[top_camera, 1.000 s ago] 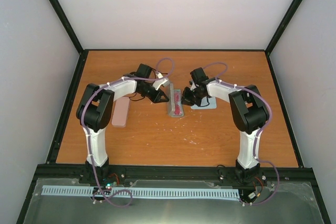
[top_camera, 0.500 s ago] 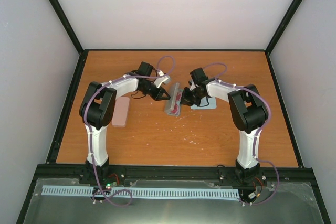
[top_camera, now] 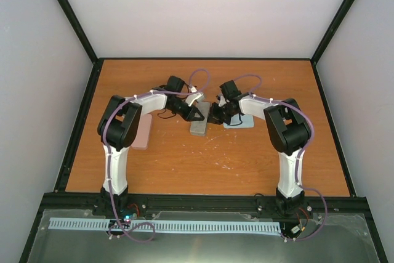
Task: Organize the sunglasses
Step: Close the sunglasses case at the center of the board, then move the sunglasses case to the center of the board.
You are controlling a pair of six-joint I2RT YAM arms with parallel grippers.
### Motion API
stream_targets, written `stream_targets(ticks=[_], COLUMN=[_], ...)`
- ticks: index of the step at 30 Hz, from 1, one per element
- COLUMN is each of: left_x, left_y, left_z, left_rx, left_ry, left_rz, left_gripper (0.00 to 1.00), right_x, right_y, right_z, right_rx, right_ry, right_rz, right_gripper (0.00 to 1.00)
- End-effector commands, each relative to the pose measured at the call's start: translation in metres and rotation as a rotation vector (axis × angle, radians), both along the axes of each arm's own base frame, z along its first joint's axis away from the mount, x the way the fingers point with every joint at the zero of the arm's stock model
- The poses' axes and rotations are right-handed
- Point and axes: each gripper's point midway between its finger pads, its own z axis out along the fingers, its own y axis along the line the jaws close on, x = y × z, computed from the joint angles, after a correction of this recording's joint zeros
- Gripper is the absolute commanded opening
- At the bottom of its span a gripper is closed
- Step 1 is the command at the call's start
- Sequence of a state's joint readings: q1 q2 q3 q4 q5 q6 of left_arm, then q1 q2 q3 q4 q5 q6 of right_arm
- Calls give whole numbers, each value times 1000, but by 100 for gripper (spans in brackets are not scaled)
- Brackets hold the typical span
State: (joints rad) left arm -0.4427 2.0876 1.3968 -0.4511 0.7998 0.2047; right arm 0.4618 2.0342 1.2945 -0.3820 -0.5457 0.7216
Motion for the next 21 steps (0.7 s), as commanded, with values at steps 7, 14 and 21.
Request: stream_targets(ticks=[7,14,21], left_x=[25,68,61], left_y=[12,63,86], left_z=[62,159,158], left_rx=[28,-37,18], left_ry=[-173,-311,-348], left_rz=[60,240,271], left_gripper=[23,47,43], right_x=[-9,-21,-46], right_y=[-17,-33,-48], right_z=[39,87,56], right_rx=[-138,-251,-309], right_ry=[-88,-171,-93], right_rz=[58,116,142], right_gripper=[3,15,15])
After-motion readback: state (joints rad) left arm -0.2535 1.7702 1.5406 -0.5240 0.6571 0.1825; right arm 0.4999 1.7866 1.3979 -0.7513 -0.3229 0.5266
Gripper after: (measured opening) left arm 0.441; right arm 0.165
